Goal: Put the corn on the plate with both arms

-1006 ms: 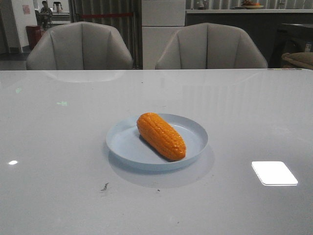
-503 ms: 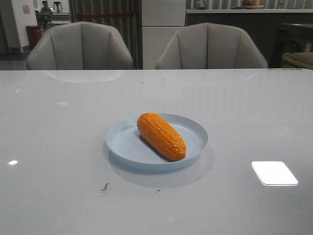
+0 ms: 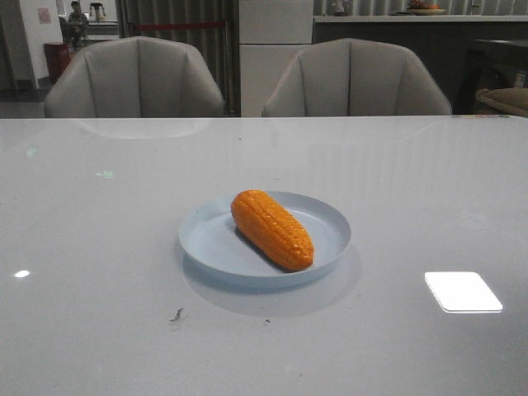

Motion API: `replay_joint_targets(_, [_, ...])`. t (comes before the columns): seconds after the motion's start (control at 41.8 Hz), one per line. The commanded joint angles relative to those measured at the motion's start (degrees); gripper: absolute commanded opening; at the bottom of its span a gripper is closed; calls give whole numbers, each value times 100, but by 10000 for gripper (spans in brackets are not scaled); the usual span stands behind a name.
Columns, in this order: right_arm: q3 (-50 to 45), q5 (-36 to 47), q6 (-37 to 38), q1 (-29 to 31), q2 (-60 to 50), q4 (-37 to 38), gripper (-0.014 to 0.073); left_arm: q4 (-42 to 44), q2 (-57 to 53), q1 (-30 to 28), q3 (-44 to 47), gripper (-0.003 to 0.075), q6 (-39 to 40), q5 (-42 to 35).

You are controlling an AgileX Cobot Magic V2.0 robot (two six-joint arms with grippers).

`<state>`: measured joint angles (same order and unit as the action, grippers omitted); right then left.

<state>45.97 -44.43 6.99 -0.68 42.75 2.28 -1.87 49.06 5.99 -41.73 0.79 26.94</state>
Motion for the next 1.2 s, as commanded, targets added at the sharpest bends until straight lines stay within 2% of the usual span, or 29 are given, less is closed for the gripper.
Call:
replay_joint_targets(0.0, [161,356,-6,25,-22,97,591,-45,-31,-11,-162,90,50,-380])
replay_joint_targets(0.096, [161,356,-6,25,-22,97,591,-31,-31,-11,-162,90,50,-403])
replay_joint_targets(0.215, [161,356,-6,25,-22,97,591,19,-162,-11,116,90,50,-818])
replay_joint_targets(0.287, [161,356,-6,25,-22,97,591,81,-507,-11,491,90,50,-1382])
replay_joint_targets(0.431, [161,356,-6,25,-22,97,591,187,-1380,-46,1558,90,50,-3005])
replay_joint_targets(0.551, [161,350,-6,25,-22,97,591,143,-2155,-195,2392,90,50,-3692])
replay_joint_targets(0.91, [161,350,-6,25,-22,97,591,143,-5032,-356,4257,90,39,-3574])
replay_joint_targets(0.934, [161,356,-6,25,-22,97,591,143,-5108,-356,4214,90,39,-3117])
replay_joint_targets(1.173, [161,352,-6,25,-22,97,591,103,-4717,-356,4227,90,39,-2901])
